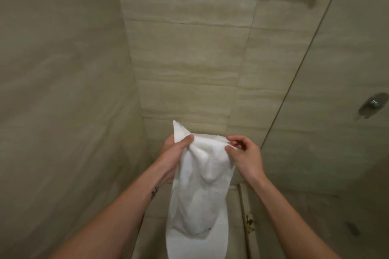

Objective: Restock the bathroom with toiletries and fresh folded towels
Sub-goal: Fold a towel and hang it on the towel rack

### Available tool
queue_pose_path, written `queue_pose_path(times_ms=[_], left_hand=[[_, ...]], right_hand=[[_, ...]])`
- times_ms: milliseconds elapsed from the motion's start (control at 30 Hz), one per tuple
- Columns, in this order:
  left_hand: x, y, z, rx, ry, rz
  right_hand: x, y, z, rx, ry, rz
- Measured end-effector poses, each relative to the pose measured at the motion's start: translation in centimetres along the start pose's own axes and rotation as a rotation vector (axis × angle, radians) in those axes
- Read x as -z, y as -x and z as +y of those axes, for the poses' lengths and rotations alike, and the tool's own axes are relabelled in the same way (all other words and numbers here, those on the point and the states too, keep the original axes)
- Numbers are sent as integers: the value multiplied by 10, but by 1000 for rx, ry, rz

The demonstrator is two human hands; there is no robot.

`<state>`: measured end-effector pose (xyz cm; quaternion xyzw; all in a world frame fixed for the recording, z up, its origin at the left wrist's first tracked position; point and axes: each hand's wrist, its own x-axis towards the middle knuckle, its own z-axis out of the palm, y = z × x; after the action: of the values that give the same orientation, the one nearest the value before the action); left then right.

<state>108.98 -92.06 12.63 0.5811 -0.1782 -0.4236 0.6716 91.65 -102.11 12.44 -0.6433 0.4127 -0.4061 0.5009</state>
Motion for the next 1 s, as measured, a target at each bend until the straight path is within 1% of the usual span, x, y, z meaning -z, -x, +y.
queue_pose_path(times_ms=[67,167,233,367,500,567,667,800,867,1000], left_hand=[[-9,-10,2,-37,-54,18],[-22,-22,0,-61,-78,19],[-30,-31,-2,-58,-93,42],[-38,-48,1,-81,-144,94],[-47,-63,6,-118,-159,146],[-52,-69,9,-121,-140,165],[-57,-81,11,-164,-181,179],[-67,-91,8,-207,-176,171],[-70,-92,4,-198,-179,167],[-71,-96,5,-118,-37,139]], right_hand=[[3,-12,3,61,119,-7],[7,-35,8,49,178,-75],[11,-53,15,14,134,-131],[15,-80,22,-125,-11,-202],[17,-105,28,-176,-131,-267],[16,-113,28,-169,-159,-286],[20,-123,28,-130,-207,-290],[32,-138,25,-68,-139,-422],[35,-145,24,-37,-101,-462],[36,-158,28,16,-6,-449]])
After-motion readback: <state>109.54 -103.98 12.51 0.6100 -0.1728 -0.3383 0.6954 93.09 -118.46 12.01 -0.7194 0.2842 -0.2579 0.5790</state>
